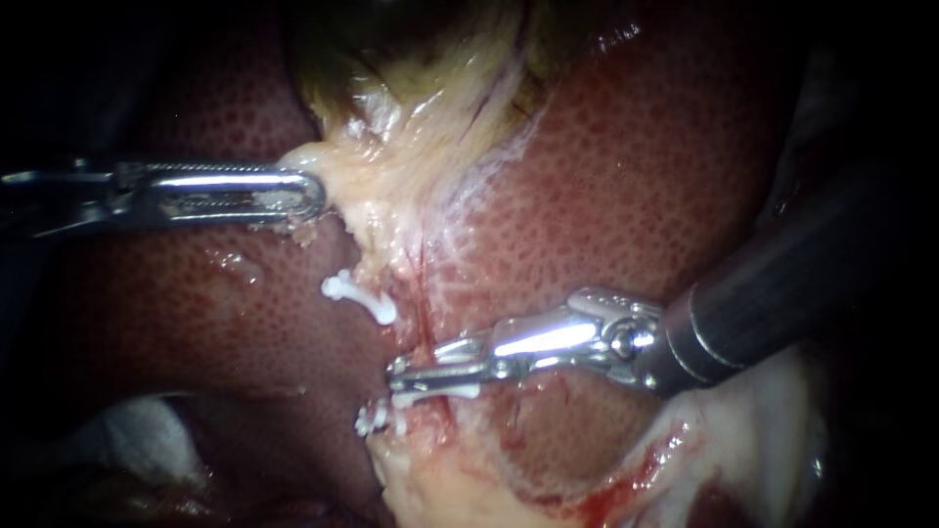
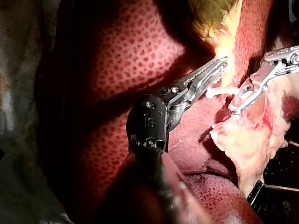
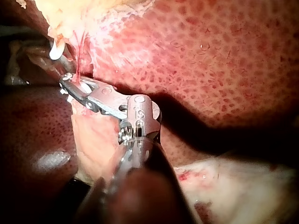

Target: Going back second clip right tube

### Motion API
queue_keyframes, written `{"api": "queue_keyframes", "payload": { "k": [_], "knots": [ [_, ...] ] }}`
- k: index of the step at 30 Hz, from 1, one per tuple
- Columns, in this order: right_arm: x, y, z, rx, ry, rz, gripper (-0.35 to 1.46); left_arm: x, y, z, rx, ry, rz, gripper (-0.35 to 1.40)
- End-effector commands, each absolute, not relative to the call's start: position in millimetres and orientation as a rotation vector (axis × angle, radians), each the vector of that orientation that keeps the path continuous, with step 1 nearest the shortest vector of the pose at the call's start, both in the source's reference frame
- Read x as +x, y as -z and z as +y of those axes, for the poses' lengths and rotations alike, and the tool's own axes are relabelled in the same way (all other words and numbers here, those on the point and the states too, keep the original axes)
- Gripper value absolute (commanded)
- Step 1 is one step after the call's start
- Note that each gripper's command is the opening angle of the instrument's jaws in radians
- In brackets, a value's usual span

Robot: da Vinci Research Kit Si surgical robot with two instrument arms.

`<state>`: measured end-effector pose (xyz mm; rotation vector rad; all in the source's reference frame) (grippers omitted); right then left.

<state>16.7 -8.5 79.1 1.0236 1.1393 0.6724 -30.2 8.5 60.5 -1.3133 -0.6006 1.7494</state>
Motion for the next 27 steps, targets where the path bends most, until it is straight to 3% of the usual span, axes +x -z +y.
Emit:
{"api": "queue_keyframes", "payload": {
  "k": [1, 10, 12, 14, 16, 20, 27],
  "knots": [
    [16.8, -79.1, -8.6, 1.023, -0.672, 1.139, -0.35, -30.2, -60.5, 8.5, -1.313, -1.75, -0.6, -0.35],
    [16.6, -79.0, -8.6, 1.024, -0.671, 1.136, -0.35, -30.1, -60.6, 8.6, -1.313, -1.75, -0.601, -0.35],
    [16.4, -78.9, -8.5, 0.98, -0.637, 1.156, -0.33, -30.0, -60.7, 8.6, -1.314, -1.75, -0.602, -0.35],
    [16.6, -78.8, -8.2, 0.881, -0.619, 1.184, 0.08, -30.0, -60.7, 8.6, -1.314, -1.75, -0.602, -0.35],
    [16.7, -78.9, -7.9, 0.856, -0.612, 1.19, 0.36, -30.0, -60.8, 8.7, -1.314, -1.75, -0.603, -0.35],
    [17.0, -79.2, -7.2, 0.802, -0.616, 1.197, 0.48, -29.9, -60.8, 8.6, -1.314, -1.75, -0.603, -0.35],
    [16.4, -79.7, -6.4, 0.762, -0.598, 1.205, 0.49, -29.9, -60.8, 8.7, -1.314, -1.75, -0.603, -0.35]
  ]
}}
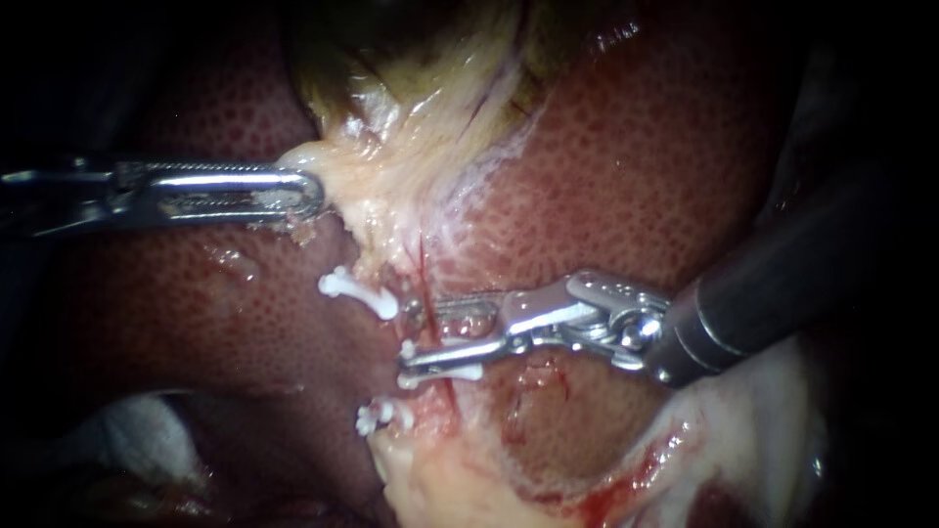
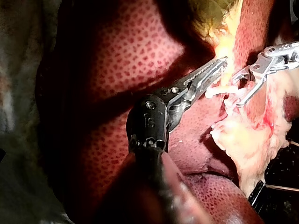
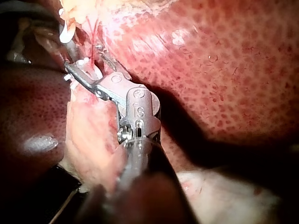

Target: Going back second clip right tube

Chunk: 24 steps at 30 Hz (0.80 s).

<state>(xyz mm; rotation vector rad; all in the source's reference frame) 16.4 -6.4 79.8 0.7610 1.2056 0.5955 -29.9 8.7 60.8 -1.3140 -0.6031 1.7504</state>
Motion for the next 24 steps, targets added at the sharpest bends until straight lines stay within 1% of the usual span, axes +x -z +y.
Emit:
{"api": "queue_keyframes", "payload": {
  "k": [1, 7, 12, 20, 24],
  "knots": [
    [16.2, -79.7, -6.4, 0.764, -0.596, 1.205, 0.49, -29.8, -60.8, 8.7, -1.314, -1.75, -0.604, -0.35],
    [14.5, -79.1, -6.9, 0.802, -0.554, 1.207, 0.49, -29.7, -60.8, 8.7, -1.314, -1.751, -0.604, -0.35],
    [12.0, -77.4, -6.7, 0.78, -0.486, 1.18, 0.5, -29.6, -61.0, 8.8, -1.315, -1.751, -0.605, -0.35],
    [8.2, -72.3, -4.3, 0.685, -0.379, 1.165, 0.5, -29.4, -61.4, 9.0, -1.315, -1.751, -0.607, -0.35],
    [6.6, -69.5, -2.6, 0.645, -0.348, 1.173, 0.5, -29.4, -61.4, 9.0, -1.315, -1.751, -0.607, -0.35]
  ]
}}
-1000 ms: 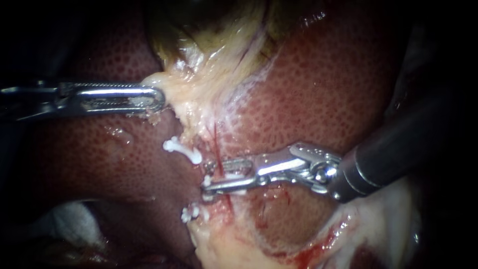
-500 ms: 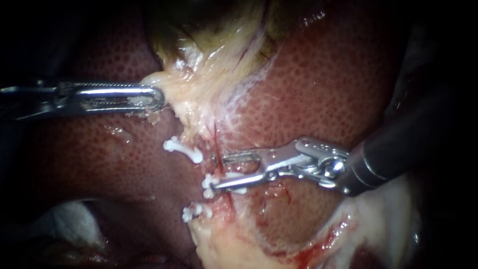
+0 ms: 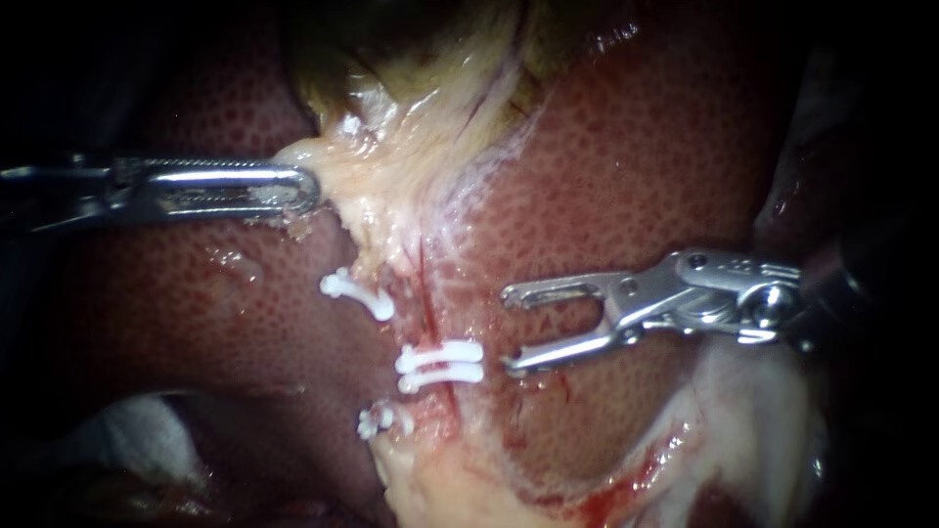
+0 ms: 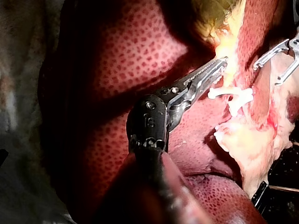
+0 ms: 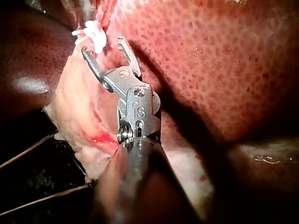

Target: Going back second clip right tube

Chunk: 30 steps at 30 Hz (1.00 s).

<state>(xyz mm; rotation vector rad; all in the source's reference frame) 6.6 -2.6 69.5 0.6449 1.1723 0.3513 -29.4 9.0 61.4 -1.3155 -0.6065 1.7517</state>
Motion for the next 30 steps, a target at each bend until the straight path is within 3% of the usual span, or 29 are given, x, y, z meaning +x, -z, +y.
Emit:
{"api": "queue_keyframes", "payload": {
  "k": [1, 12, 30],
  "knots": [
    [6.1, -68.8, -2.1, 0.632, -0.343, 1.175, 0.5, -29.4, -61.4, 9.0, -1.315, -1.752, -0.607, -0.35],
    [3.5, -66.1, -0.4, 0.609, -0.332, 1.177, 0.5, -30.2, -62.2, 8.5, -1.315, -1.754, -0.596, -0.35],
    [3.5, -66.2, -0.6, 0.608, -0.331, 1.177, 0.5, -36.8, -68.7, 8.3, -1.277, -1.806, -0.595, -0.35]
  ]
}}
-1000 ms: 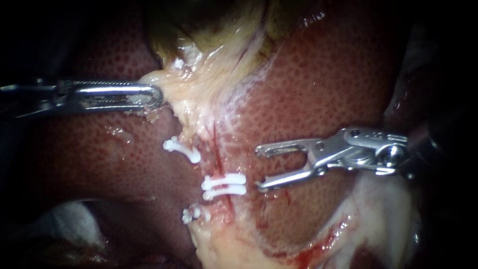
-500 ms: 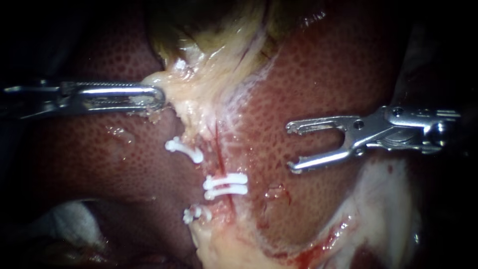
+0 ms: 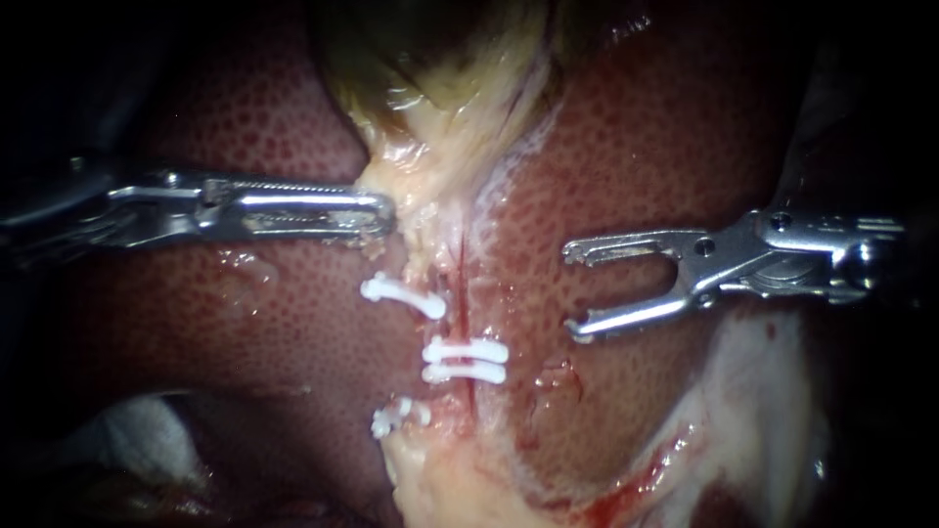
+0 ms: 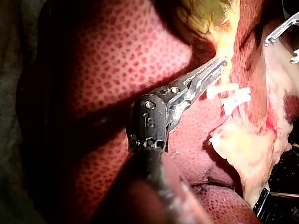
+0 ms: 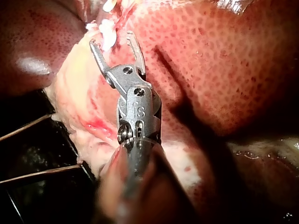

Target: Going back second clip right tube

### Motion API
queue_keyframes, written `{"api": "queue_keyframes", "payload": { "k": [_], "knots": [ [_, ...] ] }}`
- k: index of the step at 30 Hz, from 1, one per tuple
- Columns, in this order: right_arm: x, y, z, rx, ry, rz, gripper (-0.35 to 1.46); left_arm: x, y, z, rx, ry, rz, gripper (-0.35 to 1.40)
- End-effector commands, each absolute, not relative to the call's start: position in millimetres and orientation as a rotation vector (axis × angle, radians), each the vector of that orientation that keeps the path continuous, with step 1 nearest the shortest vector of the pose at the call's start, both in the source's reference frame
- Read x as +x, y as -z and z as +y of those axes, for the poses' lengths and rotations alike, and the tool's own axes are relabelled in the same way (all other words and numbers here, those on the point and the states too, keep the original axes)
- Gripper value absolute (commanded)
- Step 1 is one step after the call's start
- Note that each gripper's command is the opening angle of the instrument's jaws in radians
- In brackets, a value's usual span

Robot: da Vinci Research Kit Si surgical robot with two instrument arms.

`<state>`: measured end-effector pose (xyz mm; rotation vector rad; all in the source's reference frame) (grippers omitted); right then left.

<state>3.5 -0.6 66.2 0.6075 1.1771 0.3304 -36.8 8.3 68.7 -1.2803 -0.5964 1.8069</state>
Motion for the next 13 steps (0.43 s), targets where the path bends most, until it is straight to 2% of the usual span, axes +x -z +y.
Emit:
{"api": "queue_keyframes", "payload": {
  "k": [1, 13],
  "knots": [
    [3.5, -66.2, -0.6, 0.608, -0.331, 1.177, 0.5, -36.9, -68.8, 8.3, -1.277, -1.807, -0.594, -0.35],
    [3.6, -66.1, -0.6, 0.608, -0.331, 1.177, 0.5, -36.8, -69.0, 8.4, -1.277, -1.807, -0.595, -0.35]
  ]
}}
